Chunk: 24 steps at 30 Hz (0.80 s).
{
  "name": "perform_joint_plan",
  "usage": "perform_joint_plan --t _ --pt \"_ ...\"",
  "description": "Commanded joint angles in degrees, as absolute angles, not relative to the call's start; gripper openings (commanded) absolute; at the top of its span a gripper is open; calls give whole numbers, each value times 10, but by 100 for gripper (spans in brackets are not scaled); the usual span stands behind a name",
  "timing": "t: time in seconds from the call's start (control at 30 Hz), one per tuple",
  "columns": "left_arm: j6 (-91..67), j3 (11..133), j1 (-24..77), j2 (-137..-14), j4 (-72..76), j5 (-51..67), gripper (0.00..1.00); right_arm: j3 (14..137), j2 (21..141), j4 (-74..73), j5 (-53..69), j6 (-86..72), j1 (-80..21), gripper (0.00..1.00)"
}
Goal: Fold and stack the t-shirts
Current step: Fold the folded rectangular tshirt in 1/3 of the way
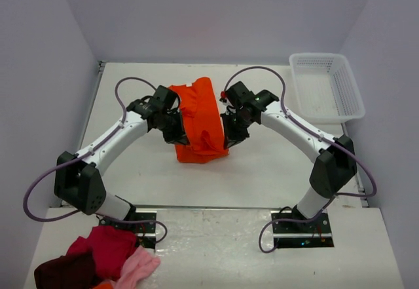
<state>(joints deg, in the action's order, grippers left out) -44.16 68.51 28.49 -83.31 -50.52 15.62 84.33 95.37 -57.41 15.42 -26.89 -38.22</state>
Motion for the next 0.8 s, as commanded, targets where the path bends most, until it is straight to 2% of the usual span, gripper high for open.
perform_joint_plan --t 0.0,0.17,0.57,0.77 --pt "-385 733 244 -858 -523 141 0 889 968 -607 141 -253 -367 0" --pt "-349 756 206 -887 -530 142 0 932 1002 -615 155 -230 -345 0" --pt "-323 778 185 -947 -517 137 0 1088 1162 -639 203 -200 -311 0" --pt "-312 796 168 -980 -502 134 0 1116 1198 -639 195 -194 -303 0"
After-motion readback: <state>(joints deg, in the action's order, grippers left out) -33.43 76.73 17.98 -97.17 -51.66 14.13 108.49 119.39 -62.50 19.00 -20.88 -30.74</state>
